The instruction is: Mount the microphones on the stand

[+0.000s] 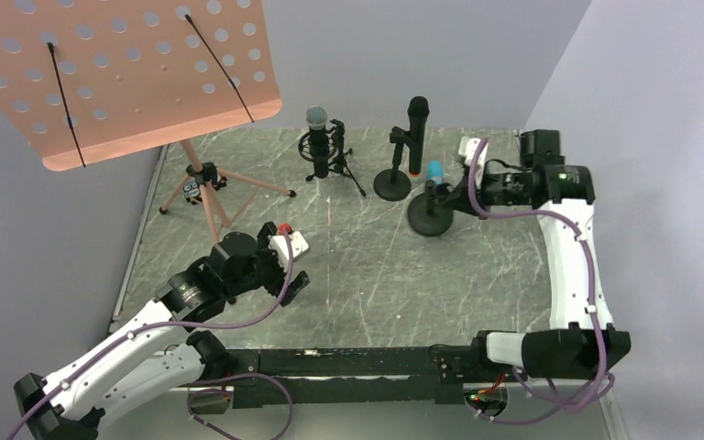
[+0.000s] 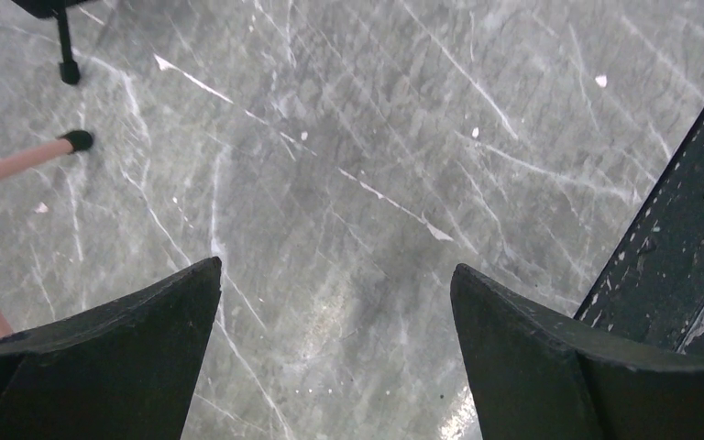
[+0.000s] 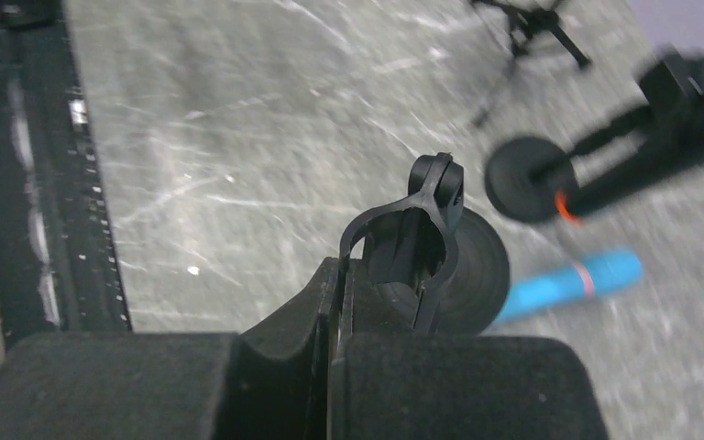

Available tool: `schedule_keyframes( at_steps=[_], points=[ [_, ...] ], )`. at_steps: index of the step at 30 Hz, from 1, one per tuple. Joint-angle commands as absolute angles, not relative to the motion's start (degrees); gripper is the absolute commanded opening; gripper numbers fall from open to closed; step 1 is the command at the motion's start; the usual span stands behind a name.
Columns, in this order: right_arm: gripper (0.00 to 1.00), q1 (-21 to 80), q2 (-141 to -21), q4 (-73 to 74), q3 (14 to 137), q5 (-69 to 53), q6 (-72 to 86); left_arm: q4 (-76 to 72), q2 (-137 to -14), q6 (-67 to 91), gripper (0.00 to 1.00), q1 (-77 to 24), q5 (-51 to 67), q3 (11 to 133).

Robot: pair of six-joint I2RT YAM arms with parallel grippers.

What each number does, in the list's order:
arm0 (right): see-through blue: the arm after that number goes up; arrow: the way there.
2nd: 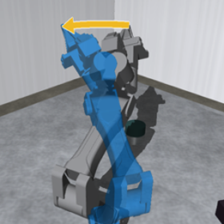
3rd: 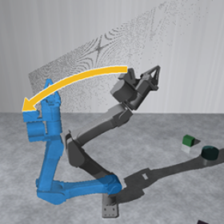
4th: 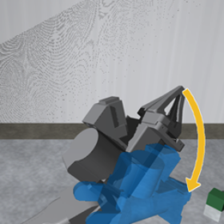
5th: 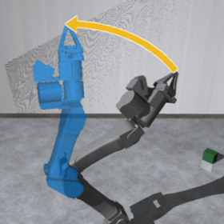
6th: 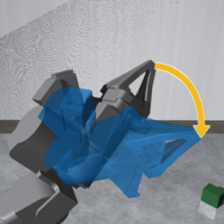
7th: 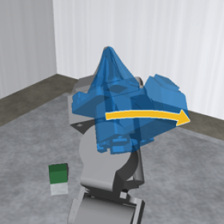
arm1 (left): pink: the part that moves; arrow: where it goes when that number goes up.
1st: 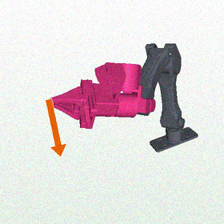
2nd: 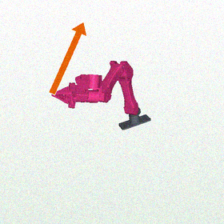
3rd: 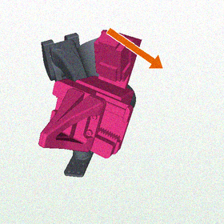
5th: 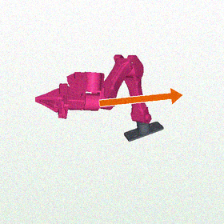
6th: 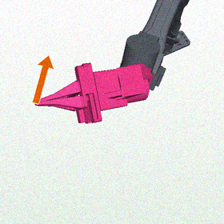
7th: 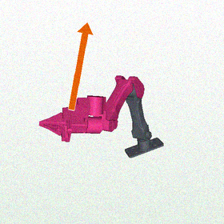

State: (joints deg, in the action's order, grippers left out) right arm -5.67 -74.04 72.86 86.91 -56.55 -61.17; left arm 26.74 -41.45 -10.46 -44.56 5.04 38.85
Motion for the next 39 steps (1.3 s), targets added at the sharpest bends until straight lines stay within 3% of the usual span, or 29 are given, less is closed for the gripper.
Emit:
schedule_keyframes(
  at_steps=[1,8,17,22,28,33,36,39],
  points=[
    [0.00,4.6,-71.6,60.7,83.4,-63.4,-54.9,22.0,-37.9,-10.7,0.99,-44.4,4.8,38.0],
    [0.00,21.6,-79.3,51.0,80.8,-58.6,-50.6,18.6,-31.6,-11.2,0.99,-44.4,5.1,35.4],
    [0.02,28.1,-81.4,51.7,78.4,-57.9,-52.8,17.1,-30.4,-11.8,0.99,-44.4,5.6,34.2],
    [0.28,28.2,-78.6,53.7,75.2,-55.7,-54.7,17.6,-31.6,-12.0,0.99,-44.4,6.6,34.6],
    [0.43,25.1,-72.0,52.9,71.7,-53.7,-53.3,17.1,-31.6,-12.3,0.99,-44.4,7.5,34.4],
    [0.54,13.1,-66.5,51.7,71.2,-60.6,-50.2,16.8,-31.1,-12.0,0.99,-44.4,7.6,34.3],
    [0.70,6.9,-62.8,42.3,66.4,-59.7,-39.3,16.3,-30.7,-11.7,0.99,-44.4,7.6,34.2],
    [0.89,1.7,-61.7,19.9,56.9,-52.4,-18.7,16.1,-30.5,-11.5,0.99,-44.4,7.4,34.2]
  ],
)
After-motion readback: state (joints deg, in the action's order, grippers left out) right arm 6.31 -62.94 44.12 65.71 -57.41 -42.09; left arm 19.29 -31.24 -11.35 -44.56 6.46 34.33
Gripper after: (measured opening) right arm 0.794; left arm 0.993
